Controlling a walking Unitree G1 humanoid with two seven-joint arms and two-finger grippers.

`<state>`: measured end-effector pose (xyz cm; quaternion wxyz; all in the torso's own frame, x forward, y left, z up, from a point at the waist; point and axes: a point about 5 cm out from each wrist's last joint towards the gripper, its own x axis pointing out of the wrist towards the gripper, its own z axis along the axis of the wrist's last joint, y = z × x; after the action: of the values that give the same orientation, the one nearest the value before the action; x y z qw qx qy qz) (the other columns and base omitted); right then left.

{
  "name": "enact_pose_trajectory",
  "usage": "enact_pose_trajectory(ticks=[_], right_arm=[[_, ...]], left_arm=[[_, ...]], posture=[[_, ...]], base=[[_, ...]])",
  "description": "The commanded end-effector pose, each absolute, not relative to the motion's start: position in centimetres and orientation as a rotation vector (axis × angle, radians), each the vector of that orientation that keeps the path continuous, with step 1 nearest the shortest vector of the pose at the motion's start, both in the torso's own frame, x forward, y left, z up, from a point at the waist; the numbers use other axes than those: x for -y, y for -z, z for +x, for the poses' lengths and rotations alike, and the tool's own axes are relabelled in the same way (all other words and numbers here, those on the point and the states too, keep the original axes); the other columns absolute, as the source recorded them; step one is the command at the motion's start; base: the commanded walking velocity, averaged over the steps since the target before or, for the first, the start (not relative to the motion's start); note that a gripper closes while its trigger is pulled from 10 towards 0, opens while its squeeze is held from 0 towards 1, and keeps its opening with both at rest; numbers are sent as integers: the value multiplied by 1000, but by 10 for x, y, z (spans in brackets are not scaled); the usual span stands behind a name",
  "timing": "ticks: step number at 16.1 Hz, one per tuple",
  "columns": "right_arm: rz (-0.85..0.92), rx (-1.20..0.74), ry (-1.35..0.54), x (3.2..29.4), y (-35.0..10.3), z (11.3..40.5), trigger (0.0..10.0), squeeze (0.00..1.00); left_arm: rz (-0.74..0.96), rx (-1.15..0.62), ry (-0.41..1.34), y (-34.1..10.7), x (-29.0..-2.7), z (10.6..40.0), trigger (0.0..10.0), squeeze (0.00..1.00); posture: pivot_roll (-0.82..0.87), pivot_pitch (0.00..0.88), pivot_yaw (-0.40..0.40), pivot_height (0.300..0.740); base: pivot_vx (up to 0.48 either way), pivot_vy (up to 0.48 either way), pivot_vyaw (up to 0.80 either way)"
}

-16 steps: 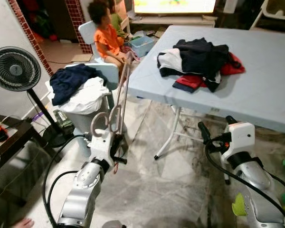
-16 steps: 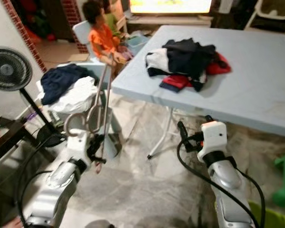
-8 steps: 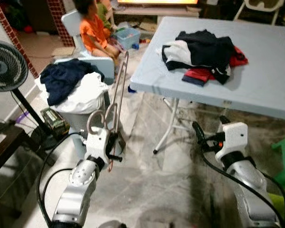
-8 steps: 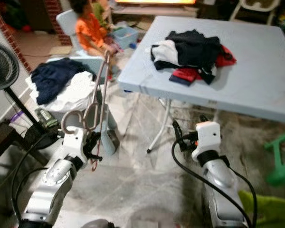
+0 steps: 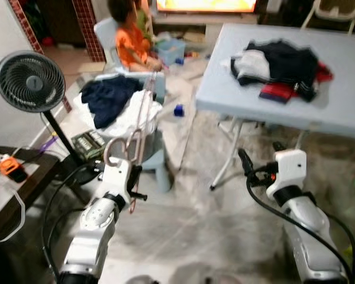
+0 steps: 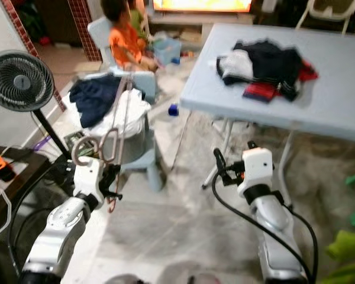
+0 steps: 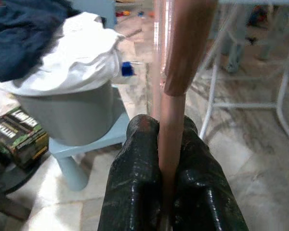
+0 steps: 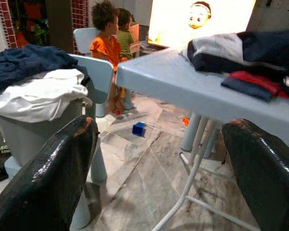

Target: Hang hanger

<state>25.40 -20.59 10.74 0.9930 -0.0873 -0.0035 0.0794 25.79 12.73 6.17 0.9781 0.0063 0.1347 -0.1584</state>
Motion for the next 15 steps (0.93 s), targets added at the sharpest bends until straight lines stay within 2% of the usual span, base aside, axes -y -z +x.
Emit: enact_pose_trajectory(ticks=[1,5,6,8,9,11,15], right_arm=[[-186,2,-157,208,-108,254,10000,0],[-298,-21,-259,214,-109,257,10000,0],[-353,-35,-333,217,-110,257,10000,0],[-549,-153,-620,227,-104,249,10000,0],[-586,-200,-721,230,-102,242,10000,0],[-605,-293,-894,233,-100,232,10000,0],[-562,-414,-1087,237,-103,226,10000,0]], left_arm=[[31,-319,391,-57,-127,256,10000,0],[116,-522,685,-38,-132,242,10000,0],[176,-572,774,-33,-137,239,10000,0],[319,-678,930,-24,-154,232,10000,0],[330,-700,982,-22,-157,229,10000,0],[385,-714,1151,-21,-156,219,10000,0],[417,-736,1338,-20,-149,211,10000,0]], posture=[[-56,0,51,740],[-54,0,48,740],[-56,0,47,740],[-61,0,51,740],[-63,0,54,740],[-66,0,56,740],[-66,0,63,740]], base=[[0,0,0],[0,0,0],[0,0,0],[0,0,0],[0,0,0],[0,0,0],[0,0,0]])
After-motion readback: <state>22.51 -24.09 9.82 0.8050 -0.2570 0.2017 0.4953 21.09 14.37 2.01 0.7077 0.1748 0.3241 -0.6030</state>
